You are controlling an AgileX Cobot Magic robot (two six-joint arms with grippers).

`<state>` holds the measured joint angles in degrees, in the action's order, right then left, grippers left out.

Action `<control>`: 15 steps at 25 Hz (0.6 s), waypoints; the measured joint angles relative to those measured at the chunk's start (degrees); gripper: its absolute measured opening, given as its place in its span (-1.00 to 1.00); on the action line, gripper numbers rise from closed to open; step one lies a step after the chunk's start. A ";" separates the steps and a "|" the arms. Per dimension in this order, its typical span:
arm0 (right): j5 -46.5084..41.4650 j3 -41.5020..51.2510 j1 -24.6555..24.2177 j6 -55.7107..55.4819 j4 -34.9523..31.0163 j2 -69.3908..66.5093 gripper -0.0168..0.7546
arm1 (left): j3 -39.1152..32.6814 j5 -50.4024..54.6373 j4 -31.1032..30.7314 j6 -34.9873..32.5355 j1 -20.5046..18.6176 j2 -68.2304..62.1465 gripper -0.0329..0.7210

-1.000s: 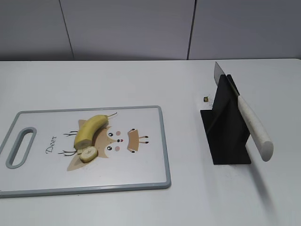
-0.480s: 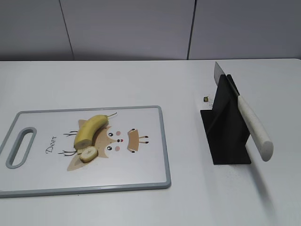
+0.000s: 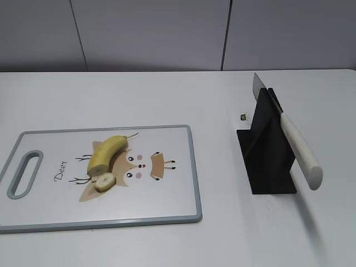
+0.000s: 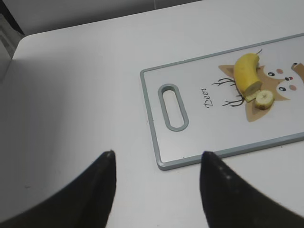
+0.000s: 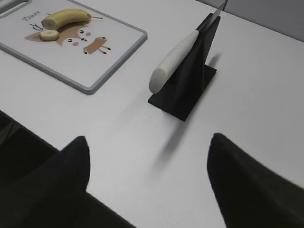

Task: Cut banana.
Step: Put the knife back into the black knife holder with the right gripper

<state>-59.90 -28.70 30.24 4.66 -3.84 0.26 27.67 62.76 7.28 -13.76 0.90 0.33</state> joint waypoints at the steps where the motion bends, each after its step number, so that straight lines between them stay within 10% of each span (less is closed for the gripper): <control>1: 0.00 0.00 -0.21 0.00 -0.47 0.06 0.55 | 0.00 0.00 0.00 0.00 0.00 0.00 0.55; 15: 0.00 0.00 -20.55 0.00 -2.41 0.08 0.55 | 0.00 0.00 0.00 0.00 0.00 0.00 0.55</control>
<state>-59.90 -28.70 9.69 4.66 -6.24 0.34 27.67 62.76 7.29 -13.76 0.90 0.33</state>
